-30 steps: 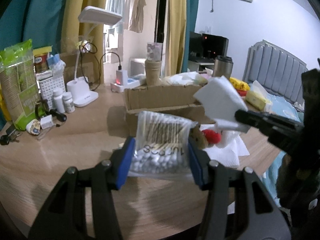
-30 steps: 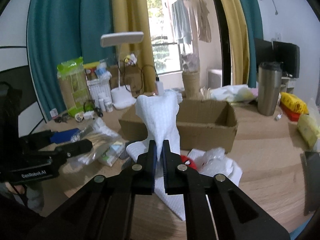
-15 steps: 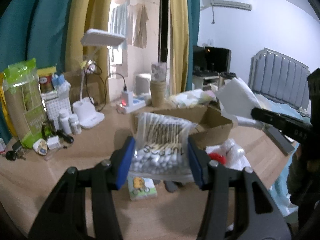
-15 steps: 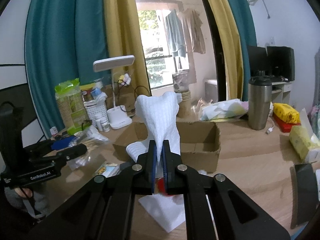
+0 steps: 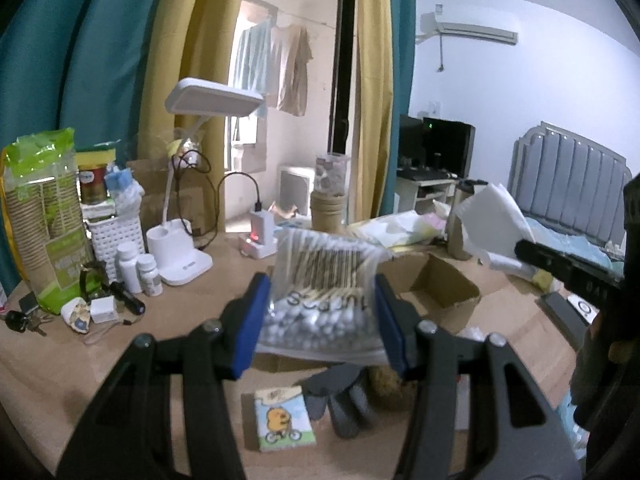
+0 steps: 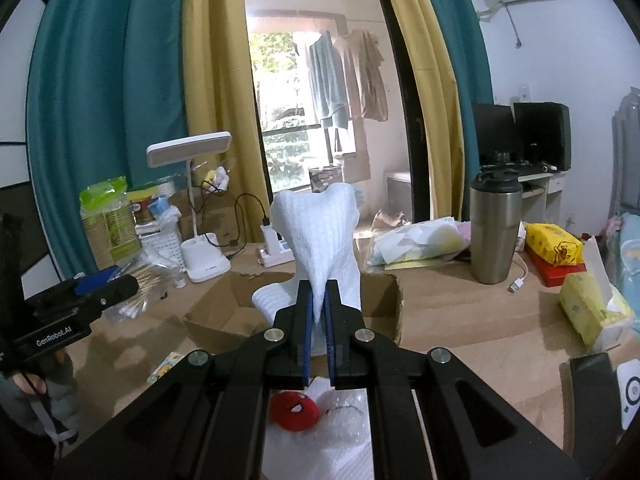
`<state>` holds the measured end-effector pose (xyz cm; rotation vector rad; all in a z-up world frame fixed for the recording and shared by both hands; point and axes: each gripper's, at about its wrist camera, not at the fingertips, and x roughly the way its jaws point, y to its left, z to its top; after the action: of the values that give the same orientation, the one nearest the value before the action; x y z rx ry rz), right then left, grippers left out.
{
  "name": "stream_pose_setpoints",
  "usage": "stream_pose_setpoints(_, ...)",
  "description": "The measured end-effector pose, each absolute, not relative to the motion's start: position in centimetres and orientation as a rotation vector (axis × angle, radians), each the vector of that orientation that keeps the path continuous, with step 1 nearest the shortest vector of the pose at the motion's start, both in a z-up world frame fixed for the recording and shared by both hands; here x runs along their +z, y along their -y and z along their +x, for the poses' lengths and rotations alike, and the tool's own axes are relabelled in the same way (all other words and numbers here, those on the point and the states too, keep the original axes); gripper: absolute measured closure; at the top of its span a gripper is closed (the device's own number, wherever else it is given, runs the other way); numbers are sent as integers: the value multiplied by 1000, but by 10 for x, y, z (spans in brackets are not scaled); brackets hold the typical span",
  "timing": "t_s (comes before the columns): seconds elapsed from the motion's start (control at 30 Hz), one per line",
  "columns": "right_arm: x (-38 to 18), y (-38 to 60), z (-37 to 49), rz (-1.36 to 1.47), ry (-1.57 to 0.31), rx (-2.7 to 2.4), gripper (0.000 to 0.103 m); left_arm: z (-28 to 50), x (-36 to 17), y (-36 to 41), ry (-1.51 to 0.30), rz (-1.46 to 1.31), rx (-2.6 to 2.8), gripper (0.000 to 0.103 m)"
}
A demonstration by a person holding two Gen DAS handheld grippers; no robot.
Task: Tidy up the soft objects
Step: 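Carry the cotton swab bag and white wipe into the cardboard box with both grippers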
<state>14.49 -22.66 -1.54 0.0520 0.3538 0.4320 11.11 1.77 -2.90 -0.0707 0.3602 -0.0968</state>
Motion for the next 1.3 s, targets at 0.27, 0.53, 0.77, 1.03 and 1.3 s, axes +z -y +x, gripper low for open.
stream_pose_setpoints(0.27,-23,224,169,58,-361,431,96,131,-29,-16,-326,-55,-66,50)
stream_pose_setpoints(0.53,-32,222,194,50,-385,400,96,160,-37,-13,-317,-48,-53,50)
stream_pose_setpoints(0.77,-48,221,224,47,-485,378,96,188,-56,-15,-377,-82,-64,50)
stream_pose_setpoints(1.03,-81,206,246,12,-601,349,96,206,-74,-24,-462,-89,-57,50)
stream_pose_setpoints(1.3,-89,200,247,-13,-621,342,91,192,-73,-34,-489,-102,-57,50)
